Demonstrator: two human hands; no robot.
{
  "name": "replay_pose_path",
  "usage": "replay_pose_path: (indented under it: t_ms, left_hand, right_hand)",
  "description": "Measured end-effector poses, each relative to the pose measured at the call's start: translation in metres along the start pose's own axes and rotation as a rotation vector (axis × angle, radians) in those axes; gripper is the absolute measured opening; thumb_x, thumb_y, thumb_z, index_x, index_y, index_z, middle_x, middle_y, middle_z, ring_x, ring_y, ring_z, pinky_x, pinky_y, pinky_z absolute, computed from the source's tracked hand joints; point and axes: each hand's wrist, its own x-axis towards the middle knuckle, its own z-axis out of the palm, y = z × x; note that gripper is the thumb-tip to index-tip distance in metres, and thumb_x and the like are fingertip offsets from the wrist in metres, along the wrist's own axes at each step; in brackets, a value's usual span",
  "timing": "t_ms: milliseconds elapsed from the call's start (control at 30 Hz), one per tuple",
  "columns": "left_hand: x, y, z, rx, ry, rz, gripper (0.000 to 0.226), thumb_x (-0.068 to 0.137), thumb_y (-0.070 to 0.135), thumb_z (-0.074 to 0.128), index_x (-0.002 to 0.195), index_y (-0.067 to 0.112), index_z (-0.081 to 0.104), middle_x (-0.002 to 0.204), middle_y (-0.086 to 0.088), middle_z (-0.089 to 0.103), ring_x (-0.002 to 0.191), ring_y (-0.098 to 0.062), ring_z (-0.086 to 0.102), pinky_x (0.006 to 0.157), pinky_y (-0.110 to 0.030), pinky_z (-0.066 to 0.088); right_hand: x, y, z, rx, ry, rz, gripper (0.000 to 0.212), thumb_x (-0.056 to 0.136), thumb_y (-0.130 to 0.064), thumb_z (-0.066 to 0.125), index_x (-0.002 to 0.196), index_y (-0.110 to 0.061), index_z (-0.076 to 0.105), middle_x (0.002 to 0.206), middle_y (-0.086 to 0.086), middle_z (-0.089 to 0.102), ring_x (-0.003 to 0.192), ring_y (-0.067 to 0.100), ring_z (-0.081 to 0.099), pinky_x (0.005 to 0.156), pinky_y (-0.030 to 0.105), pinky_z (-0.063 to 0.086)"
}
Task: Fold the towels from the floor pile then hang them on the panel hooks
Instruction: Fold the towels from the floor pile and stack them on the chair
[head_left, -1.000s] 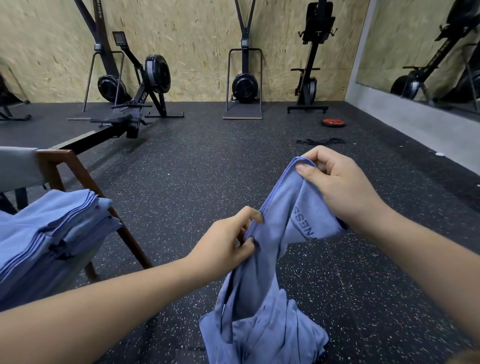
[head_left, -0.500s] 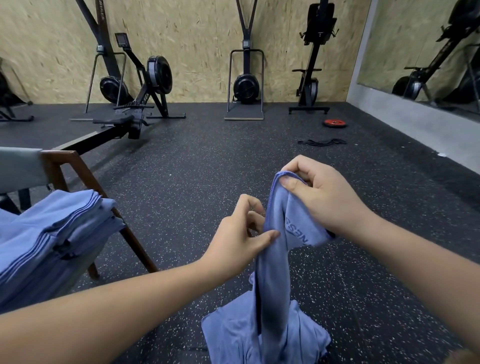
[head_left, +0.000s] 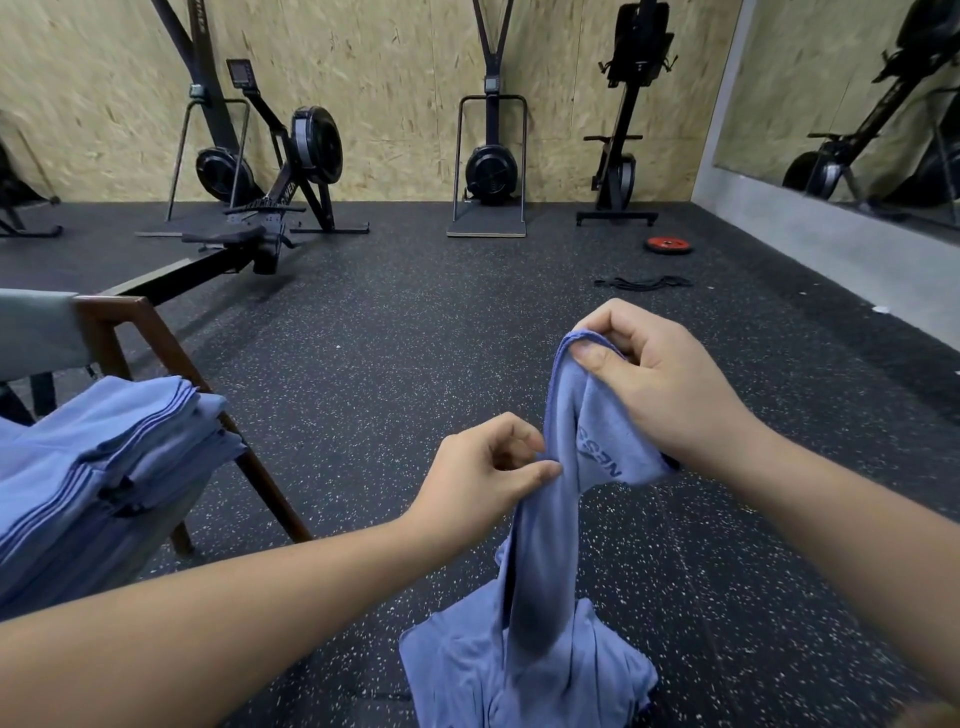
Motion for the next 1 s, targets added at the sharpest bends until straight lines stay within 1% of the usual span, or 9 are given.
replay_pose_path:
  t_ms: [100,200,300,400,567,667,800,900,1000]
  left_hand:
    - [0.001,-0.001,0.0,-0.008,-0.084,0.001,0.017,0.091,0.034,0.086,0.088,0.026,0.071,0.078,0.009,0.071,0.069,-0.006,0.054,0.069,-0.026,0.044]
    - [-0.002,0.001,0.0,0.062,-0.192,0.019,0.028,0.096,0.035,0.081,0.076,0.023,0.066,0.068,0.015,0.059,0.064,-0.001,0.048,0.064,-0.024,0.039]
    - [-0.002,-0.006,-0.005,0.21,-0.226,0.032,0.041,0.098,0.041,0.078,0.076,0.009,0.063,0.063,0.011,0.052,0.061,-0.003,0.041,0.059,-0.028,0.037]
    - [0.0,-0.016,-0.016,0.276,-0.232,0.02,0.042,0.097,0.038,0.079,0.074,0.008,0.06,0.06,0.012,0.042,0.059,-0.006,0.034,0.056,-0.027,0.032]
    - [0.006,-0.034,-0.039,0.276,-0.208,-0.067,0.018,0.092,0.031,0.085,0.081,0.02,0.077,0.064,0.018,0.064,0.061,0.002,0.05,0.062,-0.023,0.043]
    - [0.011,-0.043,-0.054,0.281,-0.165,-0.086,0.018,0.091,0.025,0.086,0.079,0.028,0.074,0.071,0.014,0.072,0.066,-0.001,0.061,0.069,-0.028,0.052]
    - [0.015,-0.033,-0.067,0.3,-0.017,-0.045,0.019,0.094,0.021,0.082,0.092,0.033,0.067,0.072,0.014,0.07,0.063,-0.001,0.057,0.066,-0.027,0.049]
    - [0.016,-0.013,-0.069,0.315,0.028,-0.021,0.02,0.097,0.024,0.077,0.108,0.032,0.062,0.077,0.014,0.075,0.063,-0.003,0.057,0.067,-0.026,0.048]
    - [0.016,0.004,-0.067,0.336,0.022,0.042,0.01,0.095,0.027,0.081,0.096,0.03,0.071,0.078,0.014,0.076,0.07,-0.001,0.064,0.075,-0.031,0.055]
  right_hand:
    - [0.0,0.001,0.001,-0.003,-0.015,-0.01,0.01,0.106,-0.021,0.065,0.097,-0.022,0.069,0.083,-0.003,0.072,0.072,0.004,0.055,0.071,0.029,0.044]
    - [0.0,0.002,0.001,-0.001,-0.025,-0.013,0.011,0.106,-0.019,0.065,0.097,-0.023,0.069,0.083,-0.004,0.072,0.073,0.003,0.056,0.071,0.026,0.044]
    - [0.002,0.005,-0.002,-0.005,-0.019,-0.021,0.011,0.107,-0.021,0.065,0.097,-0.023,0.069,0.086,0.001,0.072,0.077,0.017,0.059,0.076,0.039,0.046]
    - [0.005,0.011,-0.012,-0.044,0.011,-0.019,0.008,0.106,-0.024,0.065,0.099,-0.024,0.07,0.088,0.005,0.072,0.086,0.032,0.062,0.082,0.049,0.049]
    - [0.008,0.021,-0.037,-0.097,0.065,0.027,0.01,0.106,-0.022,0.066,0.099,-0.026,0.072,0.093,0.001,0.076,0.091,0.029,0.067,0.086,0.049,0.05]
    - [0.011,0.027,-0.052,-0.094,0.14,0.079,0.012,0.106,-0.019,0.065,0.098,-0.024,0.071,0.094,-0.005,0.078,0.087,0.01,0.068,0.085,0.039,0.049]
    - [0.014,0.044,-0.055,-0.159,0.211,0.183,0.012,0.106,-0.023,0.064,0.095,-0.023,0.068,0.084,-0.004,0.073,0.079,0.011,0.059,0.074,0.035,0.044]
    - [0.011,0.046,-0.04,-0.146,0.111,0.247,0.013,0.105,-0.02,0.062,0.095,-0.027,0.067,0.089,-0.005,0.072,0.088,0.019,0.063,0.081,0.039,0.048]
    - [0.004,0.039,-0.016,-0.15,-0.03,0.278,0.017,0.1,-0.019,0.059,0.1,-0.033,0.068,0.098,-0.01,0.074,0.1,0.014,0.067,0.095,0.041,0.05]
